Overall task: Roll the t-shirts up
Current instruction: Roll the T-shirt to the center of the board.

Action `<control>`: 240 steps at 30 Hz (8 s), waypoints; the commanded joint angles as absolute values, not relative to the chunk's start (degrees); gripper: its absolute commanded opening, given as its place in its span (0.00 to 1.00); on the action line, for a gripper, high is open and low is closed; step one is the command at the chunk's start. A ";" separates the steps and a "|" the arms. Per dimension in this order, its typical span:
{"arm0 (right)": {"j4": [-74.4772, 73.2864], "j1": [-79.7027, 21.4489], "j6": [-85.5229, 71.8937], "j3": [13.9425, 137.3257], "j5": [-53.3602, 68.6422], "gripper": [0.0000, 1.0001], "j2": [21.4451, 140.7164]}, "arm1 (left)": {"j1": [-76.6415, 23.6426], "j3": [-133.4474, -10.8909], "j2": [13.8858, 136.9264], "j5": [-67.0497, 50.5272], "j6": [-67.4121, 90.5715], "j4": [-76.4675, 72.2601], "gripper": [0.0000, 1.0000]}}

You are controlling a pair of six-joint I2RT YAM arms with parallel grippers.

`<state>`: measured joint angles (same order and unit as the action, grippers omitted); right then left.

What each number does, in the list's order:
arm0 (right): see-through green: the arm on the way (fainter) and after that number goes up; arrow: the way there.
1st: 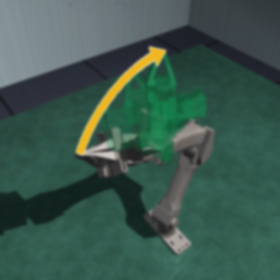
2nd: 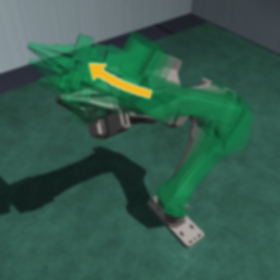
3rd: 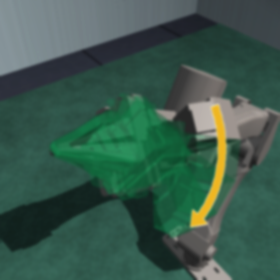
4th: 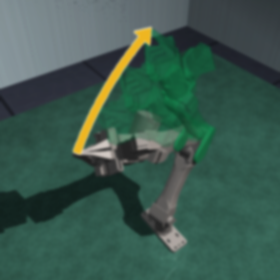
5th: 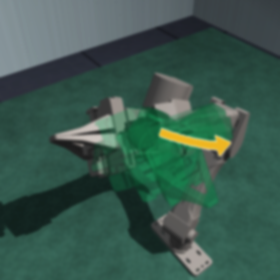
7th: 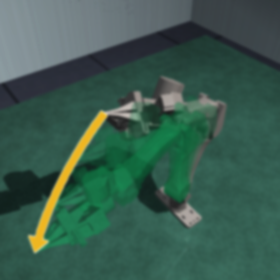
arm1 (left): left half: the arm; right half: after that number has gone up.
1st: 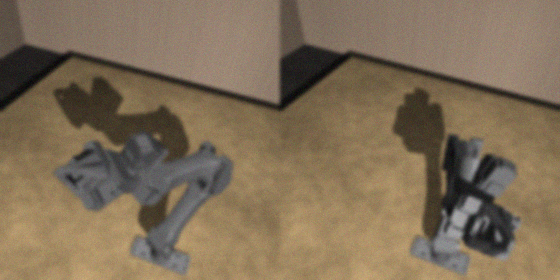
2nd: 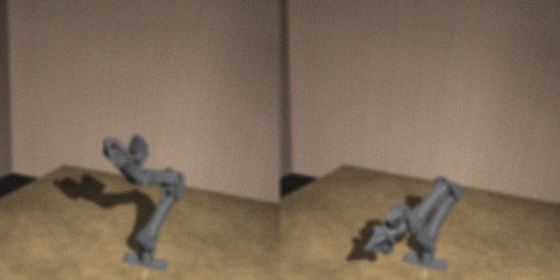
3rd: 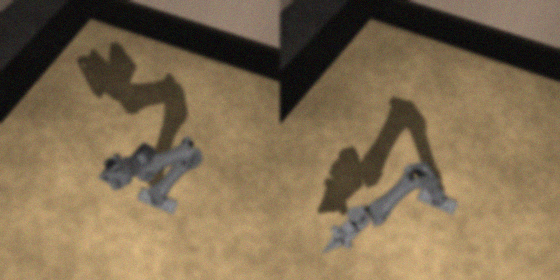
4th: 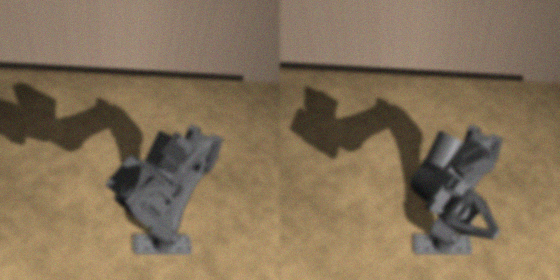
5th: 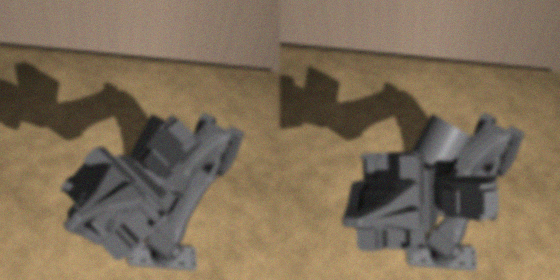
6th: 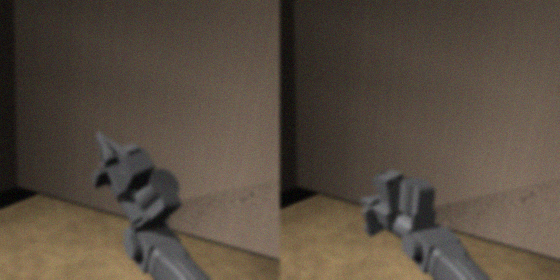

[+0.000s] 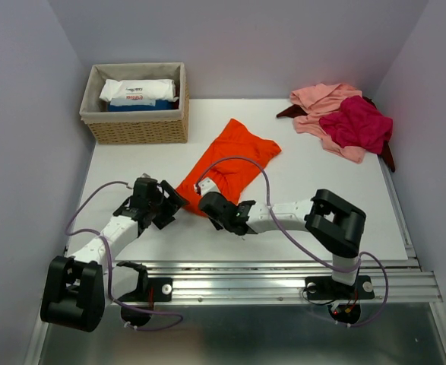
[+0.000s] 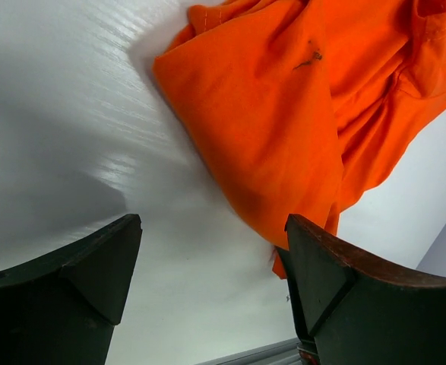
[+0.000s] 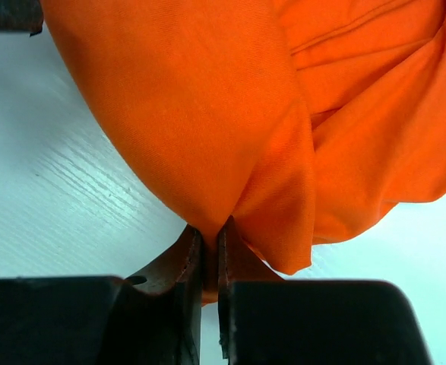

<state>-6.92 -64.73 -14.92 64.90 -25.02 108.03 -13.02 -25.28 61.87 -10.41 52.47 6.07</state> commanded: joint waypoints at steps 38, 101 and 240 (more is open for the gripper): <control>-7.02 -58.18 -16.02 60.90 -13.61 0.69 96.33 | -12.57 -26.36 69.79 -8.70 51.94 -7.66 0.00; 8.72 -66.72 -7.11 68.46 -25.88 0.01 109.34 | -10.81 -38.22 65.75 -11.60 46.85 7.64 0.77; -8.79 -41.66 -21.71 67.42 -3.87 0.06 110.83 | -17.58 -52.38 97.74 -10.73 42.28 -3.87 0.65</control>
